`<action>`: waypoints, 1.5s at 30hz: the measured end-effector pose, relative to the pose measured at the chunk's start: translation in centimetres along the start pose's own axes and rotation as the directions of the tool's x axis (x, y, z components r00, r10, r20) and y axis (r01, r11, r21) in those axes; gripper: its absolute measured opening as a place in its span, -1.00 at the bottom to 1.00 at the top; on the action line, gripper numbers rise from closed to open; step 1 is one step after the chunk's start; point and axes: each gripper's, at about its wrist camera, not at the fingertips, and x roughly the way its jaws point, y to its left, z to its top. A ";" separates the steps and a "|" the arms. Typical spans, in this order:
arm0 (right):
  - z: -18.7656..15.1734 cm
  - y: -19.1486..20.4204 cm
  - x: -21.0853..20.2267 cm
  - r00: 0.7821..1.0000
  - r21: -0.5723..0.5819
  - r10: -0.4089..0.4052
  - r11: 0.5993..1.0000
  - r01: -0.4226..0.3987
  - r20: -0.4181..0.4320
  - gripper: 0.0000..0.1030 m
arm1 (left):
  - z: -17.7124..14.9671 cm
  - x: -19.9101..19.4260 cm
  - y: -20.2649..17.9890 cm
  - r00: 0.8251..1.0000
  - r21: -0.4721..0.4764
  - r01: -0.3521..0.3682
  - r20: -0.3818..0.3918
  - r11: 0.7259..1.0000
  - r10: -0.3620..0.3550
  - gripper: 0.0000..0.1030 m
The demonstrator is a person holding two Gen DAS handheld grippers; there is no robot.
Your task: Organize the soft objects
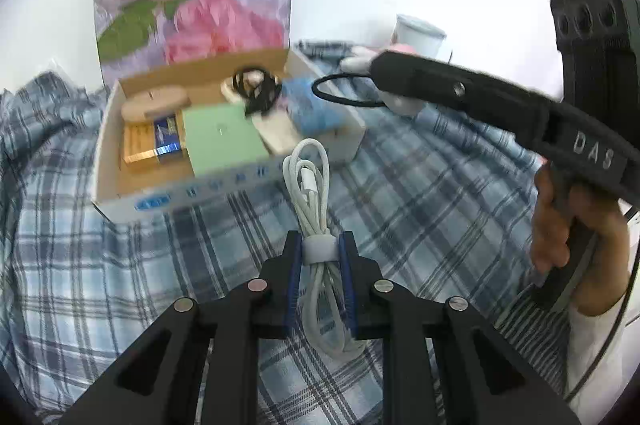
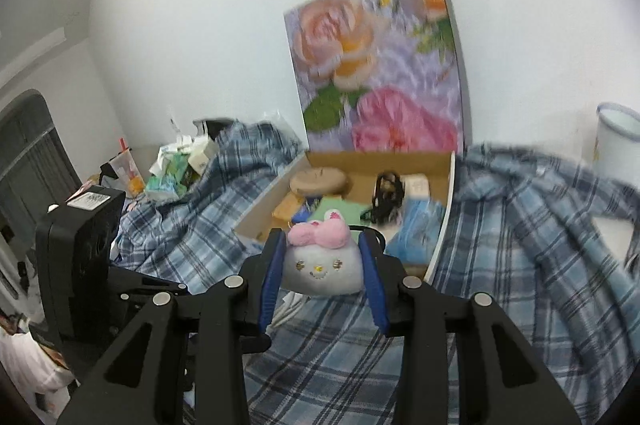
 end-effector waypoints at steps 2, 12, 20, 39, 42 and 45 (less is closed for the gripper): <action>0.6 0.6 -0.8 1.000 -0.021 -0.011 1.000 0.012 0.026 -0.29 | 0.6 -1.1 -0.1 0.999 0.000 0.006 0.033 1.000 -0.006 -0.61; 5.2 4.9 -4.6 0.990 -0.140 -0.050 0.988 0.068 0.129 -0.29 | 4.3 -9.4 0.0 0.968 0.024 -0.002 0.251 1.000 -0.004 -0.61; 8.7 8.5 -8.3 0.968 -0.227 -0.086 0.964 0.140 0.234 -0.29 | 6.9 -16.0 1.2 0.908 0.016 -0.030 0.418 0.999 0.020 -0.61; 13.8 13.1 -10.2 0.917 -0.319 -0.121 0.913 0.254 0.381 -0.29 | 10.8 -23.4 1.7 0.760 0.006 -0.101 0.646 0.995 0.073 -0.61; 14.5 13.0 -9.7 0.912 -0.318 -0.119 0.913 0.256 0.392 -0.29 | 11.7 -23.5 1.7 0.752 0.011 -0.102 0.656 0.995 0.070 -0.61; 14.8 12.6 -9.5 0.906 -0.312 -0.118 0.914 0.259 0.407 -0.29 | 12.7 -23.1 1.7 0.749 0.017 -0.116 0.658 0.993 0.076 -0.61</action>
